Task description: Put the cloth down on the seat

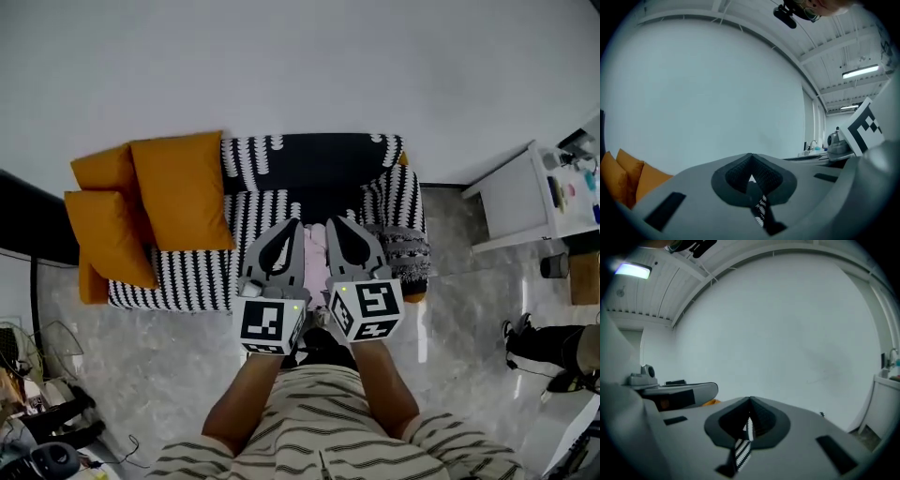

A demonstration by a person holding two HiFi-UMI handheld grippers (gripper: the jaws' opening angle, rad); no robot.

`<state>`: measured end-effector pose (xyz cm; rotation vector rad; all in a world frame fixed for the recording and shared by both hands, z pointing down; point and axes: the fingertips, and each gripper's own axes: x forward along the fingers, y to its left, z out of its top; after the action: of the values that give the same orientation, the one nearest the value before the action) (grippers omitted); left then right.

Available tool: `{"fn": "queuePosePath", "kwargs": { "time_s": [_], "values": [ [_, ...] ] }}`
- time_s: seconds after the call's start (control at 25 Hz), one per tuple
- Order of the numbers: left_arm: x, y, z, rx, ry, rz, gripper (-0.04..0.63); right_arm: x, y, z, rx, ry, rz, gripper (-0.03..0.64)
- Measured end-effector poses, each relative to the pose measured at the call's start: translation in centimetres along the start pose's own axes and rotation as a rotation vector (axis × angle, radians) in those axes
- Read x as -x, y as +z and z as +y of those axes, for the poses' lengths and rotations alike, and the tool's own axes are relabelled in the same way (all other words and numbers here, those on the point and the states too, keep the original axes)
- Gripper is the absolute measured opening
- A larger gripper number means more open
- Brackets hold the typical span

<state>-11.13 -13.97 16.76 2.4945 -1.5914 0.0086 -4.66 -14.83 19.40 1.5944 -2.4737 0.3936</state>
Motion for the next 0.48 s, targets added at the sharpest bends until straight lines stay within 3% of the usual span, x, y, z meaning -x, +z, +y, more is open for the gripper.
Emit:
{"fn": "queuePosePath", "kwargs": {
  "time_s": [0.48],
  "values": [
    [1.3, 7.8, -0.5, -0.050, -0.011, -0.116, 0.003, 1.4, 7.9, 2.3, 0.052, 0.022, -0.132, 0.014]
  ]
}}
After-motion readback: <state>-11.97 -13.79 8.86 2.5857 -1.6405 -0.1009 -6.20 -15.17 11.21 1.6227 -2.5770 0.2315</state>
